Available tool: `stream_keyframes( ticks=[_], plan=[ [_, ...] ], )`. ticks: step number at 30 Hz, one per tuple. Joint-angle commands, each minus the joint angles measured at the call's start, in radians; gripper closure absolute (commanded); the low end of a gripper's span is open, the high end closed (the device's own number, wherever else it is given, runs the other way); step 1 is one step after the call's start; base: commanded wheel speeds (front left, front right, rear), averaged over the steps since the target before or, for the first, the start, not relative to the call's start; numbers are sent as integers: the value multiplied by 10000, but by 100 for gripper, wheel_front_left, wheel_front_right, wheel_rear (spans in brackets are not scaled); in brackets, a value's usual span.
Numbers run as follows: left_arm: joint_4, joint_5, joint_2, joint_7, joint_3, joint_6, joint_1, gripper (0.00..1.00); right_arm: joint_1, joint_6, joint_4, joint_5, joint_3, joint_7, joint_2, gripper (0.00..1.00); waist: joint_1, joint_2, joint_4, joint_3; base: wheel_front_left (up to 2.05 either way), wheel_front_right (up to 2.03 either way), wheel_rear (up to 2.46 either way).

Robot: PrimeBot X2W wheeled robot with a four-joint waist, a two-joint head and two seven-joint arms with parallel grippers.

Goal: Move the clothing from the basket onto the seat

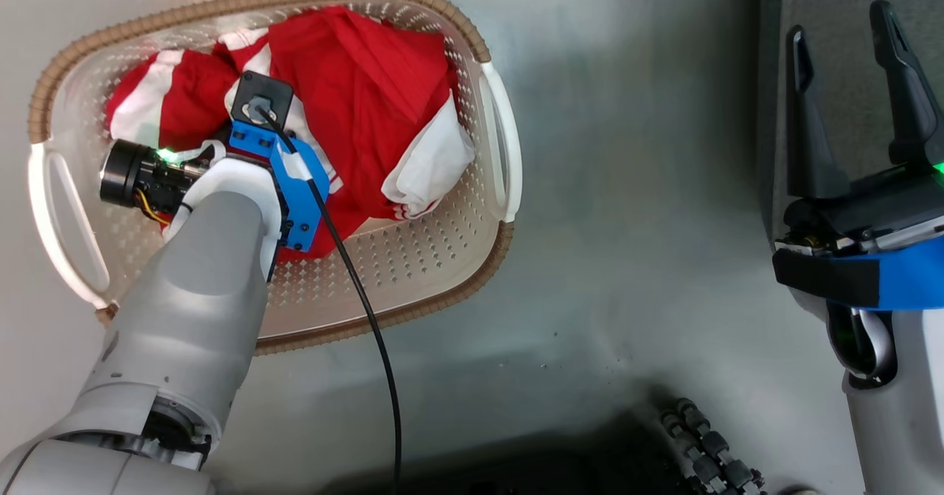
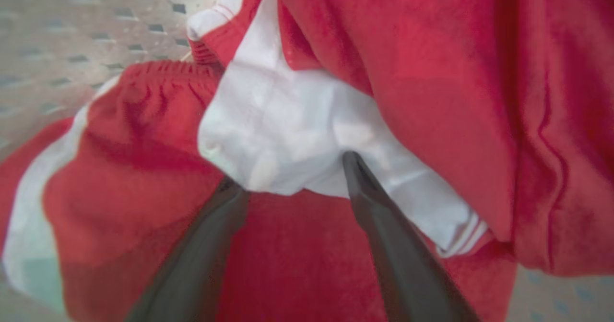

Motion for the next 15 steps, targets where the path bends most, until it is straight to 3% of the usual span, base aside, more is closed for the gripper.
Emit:
stream_keyframes(
  ticks=[1, 10, 11, 12, 15],
  plan=[
    [4, -98, 7, -2, -15, -57, -174, 0, 43, 1, -114, 33, -48, -8, -54, 0, -2, 0, 9, 193, 0, 0, 0],
    [12, -331, -194, -322, -135, -316, -302, 0, 279, 1, -283, -2, -74, -8, -9, 0, -2, 0, 75, 453, 0, 0, 0],
    [12, -305, -208, -325, -206, -347, -286, 53, 302, 1, -280, -2, -81, -8, -7, 0, -2, 0, 82, 453, 0, 0, 0],
    [10, -291, -220, -418, -260, -356, -279, 99, 307, 1, -264, 8, -93, -8, -15, 0, -2, 0, 90, 451, 0, 0, 0],
    [12, -264, -240, -305, -417, -483, -139, 100, 311, 1, -223, 26, -114, -8, 23, 0, -2, 0, 109, 382, 0, 0, 0]
  ],
)
